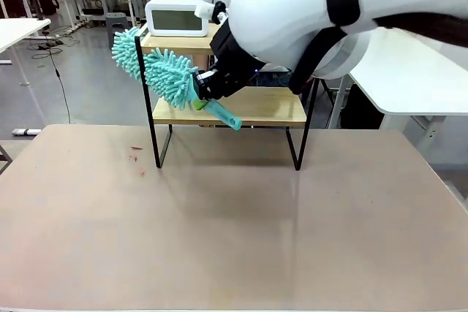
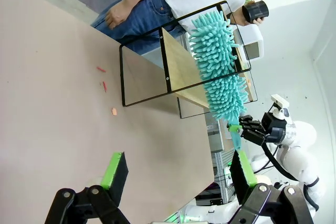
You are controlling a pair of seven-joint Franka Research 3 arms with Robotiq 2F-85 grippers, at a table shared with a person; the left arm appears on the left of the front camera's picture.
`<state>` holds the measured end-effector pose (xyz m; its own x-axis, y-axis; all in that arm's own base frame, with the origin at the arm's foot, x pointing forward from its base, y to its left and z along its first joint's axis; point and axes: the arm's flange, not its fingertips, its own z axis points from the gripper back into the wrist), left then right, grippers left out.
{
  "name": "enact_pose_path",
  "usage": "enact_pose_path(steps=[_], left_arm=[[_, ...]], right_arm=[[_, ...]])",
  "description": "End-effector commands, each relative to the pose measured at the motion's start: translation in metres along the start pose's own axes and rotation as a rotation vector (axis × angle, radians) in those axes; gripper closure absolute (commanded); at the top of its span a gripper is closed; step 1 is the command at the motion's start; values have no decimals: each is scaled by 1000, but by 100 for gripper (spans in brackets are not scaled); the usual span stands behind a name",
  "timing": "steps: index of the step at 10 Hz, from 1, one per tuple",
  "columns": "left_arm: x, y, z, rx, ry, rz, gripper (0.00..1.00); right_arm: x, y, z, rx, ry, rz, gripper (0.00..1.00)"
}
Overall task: Clean the shelf.
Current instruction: Clean the specific tier of the Shelf with the Duster once objects are removed.
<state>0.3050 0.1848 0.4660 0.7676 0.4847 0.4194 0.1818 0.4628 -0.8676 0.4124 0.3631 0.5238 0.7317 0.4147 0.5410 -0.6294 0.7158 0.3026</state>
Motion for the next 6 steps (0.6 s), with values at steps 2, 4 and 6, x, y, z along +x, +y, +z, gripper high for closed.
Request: enact_pose_path(steps=[2,4,6], left_arm=[[-4,0,-3,-18,-14,-19,0],[-4,0,-3,-18,-14,-19,0],[-4,0,-3,-18,-14,-19,0]], right_arm=[[-23,-17,7,-8,28,-5,88],[-30,-27,14,-60,50,-18,88],[-62,-66,60,-101,159,-39,88]])
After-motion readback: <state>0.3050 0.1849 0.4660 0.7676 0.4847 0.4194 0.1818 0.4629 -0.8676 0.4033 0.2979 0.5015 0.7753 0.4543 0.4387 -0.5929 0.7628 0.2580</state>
